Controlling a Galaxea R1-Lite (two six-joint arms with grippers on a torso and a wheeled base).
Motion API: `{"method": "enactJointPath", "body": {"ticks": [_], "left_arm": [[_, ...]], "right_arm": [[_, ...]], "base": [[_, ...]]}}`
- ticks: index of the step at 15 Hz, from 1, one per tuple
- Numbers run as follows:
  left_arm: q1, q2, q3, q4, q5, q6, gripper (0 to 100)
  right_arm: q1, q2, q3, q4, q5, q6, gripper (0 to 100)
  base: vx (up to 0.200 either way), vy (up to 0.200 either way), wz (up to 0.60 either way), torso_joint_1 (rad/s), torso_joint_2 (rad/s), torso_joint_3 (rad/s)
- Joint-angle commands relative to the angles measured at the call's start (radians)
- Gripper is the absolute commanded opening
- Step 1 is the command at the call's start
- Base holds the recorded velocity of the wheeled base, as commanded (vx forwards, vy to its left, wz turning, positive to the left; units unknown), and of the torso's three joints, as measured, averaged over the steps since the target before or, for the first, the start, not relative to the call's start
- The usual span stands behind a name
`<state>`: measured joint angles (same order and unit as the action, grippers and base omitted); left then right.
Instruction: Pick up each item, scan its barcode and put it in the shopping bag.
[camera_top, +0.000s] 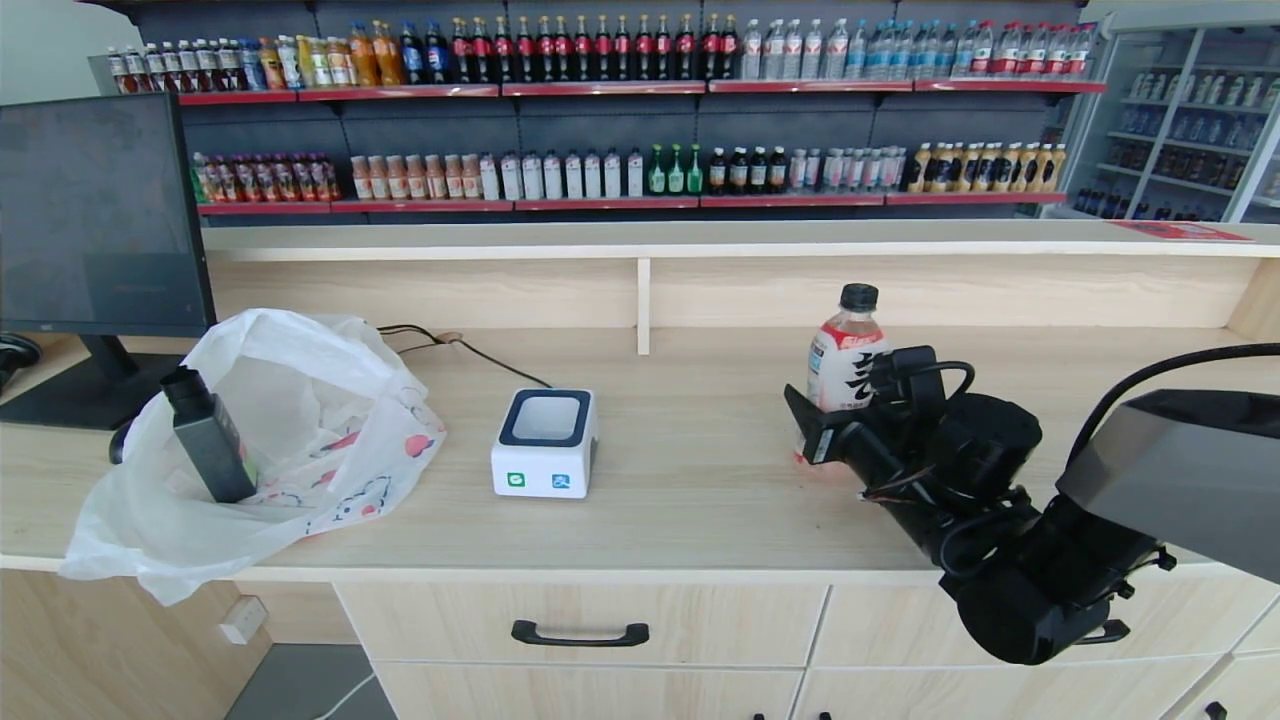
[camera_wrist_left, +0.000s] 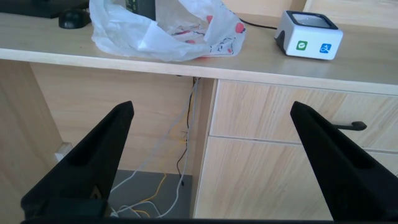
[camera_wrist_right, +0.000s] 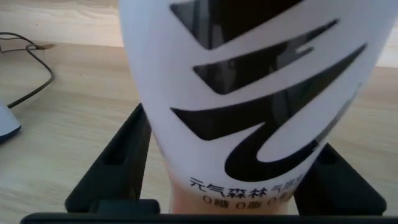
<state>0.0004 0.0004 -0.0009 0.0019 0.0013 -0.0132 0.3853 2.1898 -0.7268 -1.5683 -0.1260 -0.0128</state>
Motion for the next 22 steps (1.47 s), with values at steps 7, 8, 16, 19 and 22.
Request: {"method": "enactJointPath", "body": {"ticks": [7, 8, 16, 19, 22], "left_arm": [[0.001, 0.0, -0.001, 0.0, 0.0, -0.001, 100], [0.0, 0.0, -0.001, 0.0, 0.0, -0.001, 100], [0.0, 0.0, -0.001, 0.001, 0.0, -0.001, 100], [0.0, 0.0, -0.001, 0.0, -0.001, -0.001, 100], [0.0, 0.0, 0.001, 0.0, -0.001, -0.001, 100]], "right_arm": [[0.001, -0.005, 0.003, -0.003, 0.0, 0.002, 0], [0.001, -0.01, 0.001, -0.003, 0.002, 0.004, 0], [0.004, -0.14, 0.015, -0.003, 0.002, 0.01, 0], [0.035, -0.223, 0.06, -0.003, 0.005, -0.003, 0], [0.056, -0.314, 0.089, -0.003, 0.009, -0.009, 0]], "base": [[0.0, 0.0, 0.0, 0.0, 0.0, 0.0], [0.0, 0.0, 0.0, 0.0, 0.0, 0.0], [0.0, 0.0, 0.0, 0.0, 0.0, 0.0], [0.0, 0.0, 0.0, 0.0, 0.0, 0.0], [0.0, 0.0, 0.0, 0.0, 0.0, 0.0]]}}
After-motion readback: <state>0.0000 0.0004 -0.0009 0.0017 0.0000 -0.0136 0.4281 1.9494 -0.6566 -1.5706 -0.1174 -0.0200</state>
